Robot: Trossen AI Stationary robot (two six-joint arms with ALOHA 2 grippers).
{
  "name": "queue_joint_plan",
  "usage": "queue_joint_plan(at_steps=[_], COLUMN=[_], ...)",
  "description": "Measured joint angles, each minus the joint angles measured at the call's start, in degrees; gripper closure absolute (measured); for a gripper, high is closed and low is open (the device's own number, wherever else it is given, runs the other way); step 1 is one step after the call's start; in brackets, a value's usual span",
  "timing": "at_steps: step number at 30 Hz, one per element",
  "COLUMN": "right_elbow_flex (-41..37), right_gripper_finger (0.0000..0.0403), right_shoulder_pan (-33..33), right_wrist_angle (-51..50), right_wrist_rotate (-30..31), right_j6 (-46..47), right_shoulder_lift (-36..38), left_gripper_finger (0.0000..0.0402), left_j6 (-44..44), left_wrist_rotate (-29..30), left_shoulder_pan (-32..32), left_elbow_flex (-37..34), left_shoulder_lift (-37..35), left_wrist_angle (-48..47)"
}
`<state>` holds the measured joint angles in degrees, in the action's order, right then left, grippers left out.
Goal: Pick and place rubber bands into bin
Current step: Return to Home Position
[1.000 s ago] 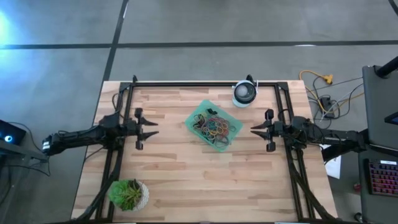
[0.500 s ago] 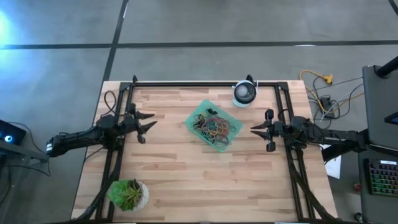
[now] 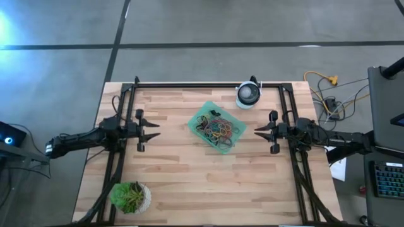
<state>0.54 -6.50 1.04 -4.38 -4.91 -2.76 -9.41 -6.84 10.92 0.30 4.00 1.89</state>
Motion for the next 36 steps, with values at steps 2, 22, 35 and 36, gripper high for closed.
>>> queue_joint_plan(at_steps=[2,22,35,36], right_elbow_flex=[0.00,0.00,0.00,0.00], right_gripper_finger=[0.0346,0.0346,0.0346,0.0346], right_shoulder_pan=[0.00,0.00,0.00,0.00], right_wrist_angle=[0.00,0.00,0.02,0.02], right_wrist_rotate=[-0.02,-0.09,-0.09,-0.09], right_j6=[0.00,0.00,0.00,0.00], right_shoulder_lift=[0.00,0.00,0.00,0.00], left_gripper_finger=[0.0260,0.0260,0.0260,0.0260], left_j6=[0.00,0.00,-0.02,-0.02], left_wrist_rotate=[-0.03,-0.40,-0.23,-0.22], left_shoulder_pan=[0.00,0.00,0.00,0.00], left_elbow_flex=[0.00,0.00,0.00,0.00], left_shoulder_lift=[0.09,2.79,3.14,3.14], left_wrist_angle=[-0.02,0.91,1.31,1.35])
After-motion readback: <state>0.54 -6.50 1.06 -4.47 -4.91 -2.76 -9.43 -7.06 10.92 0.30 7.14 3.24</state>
